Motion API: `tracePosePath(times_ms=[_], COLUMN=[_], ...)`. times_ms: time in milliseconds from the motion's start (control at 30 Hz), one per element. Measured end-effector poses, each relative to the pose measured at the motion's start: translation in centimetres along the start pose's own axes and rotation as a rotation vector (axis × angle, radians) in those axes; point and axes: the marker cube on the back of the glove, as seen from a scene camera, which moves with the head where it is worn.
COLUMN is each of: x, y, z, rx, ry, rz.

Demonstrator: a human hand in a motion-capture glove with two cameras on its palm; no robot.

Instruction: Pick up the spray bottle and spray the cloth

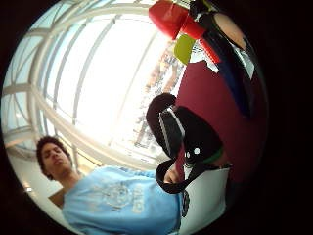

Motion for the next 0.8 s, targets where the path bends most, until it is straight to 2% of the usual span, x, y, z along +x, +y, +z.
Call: tracePosePath(times_ms=[266, 799], x=[2.0, 3.5], y=[-1.8, -3.9], z=[2.0, 5.7], rx=[-0.078, -0.086], ry=[-0.125, -0.156], rz=[0.174, 0.198])
